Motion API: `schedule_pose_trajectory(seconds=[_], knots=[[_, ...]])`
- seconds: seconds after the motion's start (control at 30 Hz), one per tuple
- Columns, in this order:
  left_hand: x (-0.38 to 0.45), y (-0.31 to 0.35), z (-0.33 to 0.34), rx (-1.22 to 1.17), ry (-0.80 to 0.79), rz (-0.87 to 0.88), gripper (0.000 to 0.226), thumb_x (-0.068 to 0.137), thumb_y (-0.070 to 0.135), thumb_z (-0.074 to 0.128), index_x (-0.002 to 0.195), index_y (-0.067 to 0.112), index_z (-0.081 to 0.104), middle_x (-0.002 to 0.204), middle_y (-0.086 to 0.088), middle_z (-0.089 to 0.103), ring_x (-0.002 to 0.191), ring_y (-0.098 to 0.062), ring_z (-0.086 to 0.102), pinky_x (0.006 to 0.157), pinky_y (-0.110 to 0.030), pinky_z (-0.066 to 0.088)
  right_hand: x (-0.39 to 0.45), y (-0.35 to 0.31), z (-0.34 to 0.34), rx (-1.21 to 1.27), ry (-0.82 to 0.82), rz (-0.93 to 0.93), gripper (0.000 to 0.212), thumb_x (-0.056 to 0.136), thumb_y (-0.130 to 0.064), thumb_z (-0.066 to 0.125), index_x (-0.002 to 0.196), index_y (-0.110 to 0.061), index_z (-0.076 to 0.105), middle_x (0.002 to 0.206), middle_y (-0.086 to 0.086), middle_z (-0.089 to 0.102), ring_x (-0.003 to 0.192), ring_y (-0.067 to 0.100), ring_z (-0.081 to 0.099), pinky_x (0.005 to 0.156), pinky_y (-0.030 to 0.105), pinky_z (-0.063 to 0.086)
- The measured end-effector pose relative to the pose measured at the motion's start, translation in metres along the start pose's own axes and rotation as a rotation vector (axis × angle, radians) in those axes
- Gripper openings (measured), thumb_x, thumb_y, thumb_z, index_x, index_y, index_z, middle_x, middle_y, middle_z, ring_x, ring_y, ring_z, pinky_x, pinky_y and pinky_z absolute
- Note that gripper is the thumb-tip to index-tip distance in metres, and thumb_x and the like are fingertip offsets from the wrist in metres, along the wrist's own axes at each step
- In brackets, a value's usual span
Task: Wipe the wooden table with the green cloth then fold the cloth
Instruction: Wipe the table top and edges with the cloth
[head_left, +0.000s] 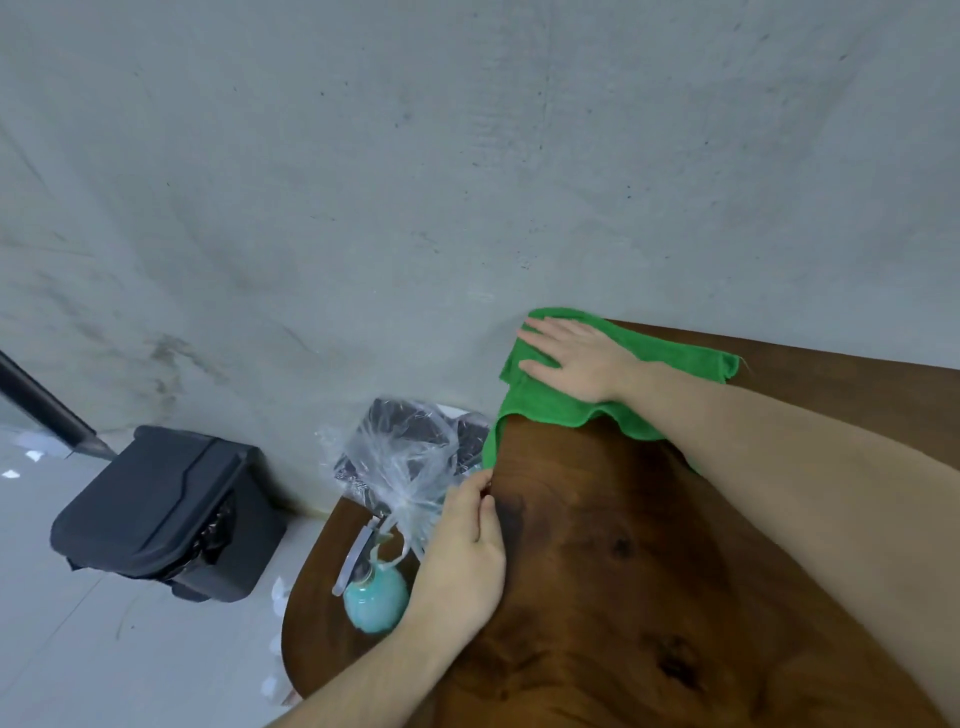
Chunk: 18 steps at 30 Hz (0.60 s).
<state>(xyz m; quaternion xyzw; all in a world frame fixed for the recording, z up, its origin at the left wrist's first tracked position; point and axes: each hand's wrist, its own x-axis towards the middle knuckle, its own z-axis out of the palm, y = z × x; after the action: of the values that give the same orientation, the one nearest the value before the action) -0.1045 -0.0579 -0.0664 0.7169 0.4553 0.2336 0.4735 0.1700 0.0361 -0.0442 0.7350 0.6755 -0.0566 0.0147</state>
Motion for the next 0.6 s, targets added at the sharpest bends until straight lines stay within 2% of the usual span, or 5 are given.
schedule_pose_trajectory(seconds=[0.07,0.2,0.3,0.43,0.6], knots=[[0.002,0.0,-0.001,-0.01,-0.014,0.005,0.027,0.105,0.026,0.032,0.126,0.039,0.043,0.124,0.019,0.047,0.109,0.01,0.043,0.092,-0.001,0.025,0.01,0.009,-0.001,0.013,0.016,0.044,0.069,0.099,-0.067,0.018,0.16,-0.036,0.01,0.169,-0.01,0.003,0.155,0.015,0.005,0.125,0.038,0.001],[0.002,0.0,-0.003,-0.048,-0.054,-0.029,0.036,0.105,0.028,0.031,0.137,0.03,0.046,0.134,0.013,0.048,0.122,0.0,0.043,0.107,-0.018,0.029,0.015,0.005,0.001,0.011,0.01,0.119,0.067,0.1,-0.063,0.015,0.161,-0.035,0.006,0.169,-0.007,0.0,0.155,0.015,0.003,0.125,0.039,0.001],[0.002,0.005,-0.01,-0.188,-0.068,-0.162,0.034,0.104,0.029,0.035,0.134,0.033,0.051,0.131,0.014,0.053,0.119,-0.004,0.049,0.103,-0.022,0.037,-0.002,-0.019,0.004,0.008,-0.024,0.153,0.065,0.1,-0.064,0.014,0.16,-0.039,0.006,0.17,-0.002,-0.003,0.155,0.02,-0.002,0.125,0.046,-0.003],[-0.01,0.006,-0.023,-0.452,-0.108,-0.428,0.024,0.098,0.037,0.05,0.114,0.036,0.068,0.111,0.007,0.072,0.101,-0.014,0.067,0.09,-0.035,0.055,-0.053,-0.057,0.012,0.002,-0.03,0.088,0.064,0.098,-0.066,0.014,0.158,-0.044,0.012,0.17,0.0,-0.003,0.155,0.024,-0.004,0.123,0.055,-0.003],[-0.057,0.002,-0.04,-0.441,-0.09,-0.535,0.034,0.087,0.047,0.058,0.108,0.026,0.074,0.111,-0.001,0.073,0.11,-0.03,0.064,0.103,-0.05,0.046,-0.137,-0.112,0.02,0.013,-0.034,-0.06,0.067,0.097,-0.068,0.012,0.159,-0.042,0.005,0.17,0.0,-0.005,0.155,0.025,-0.008,0.121,0.059,-0.005]])
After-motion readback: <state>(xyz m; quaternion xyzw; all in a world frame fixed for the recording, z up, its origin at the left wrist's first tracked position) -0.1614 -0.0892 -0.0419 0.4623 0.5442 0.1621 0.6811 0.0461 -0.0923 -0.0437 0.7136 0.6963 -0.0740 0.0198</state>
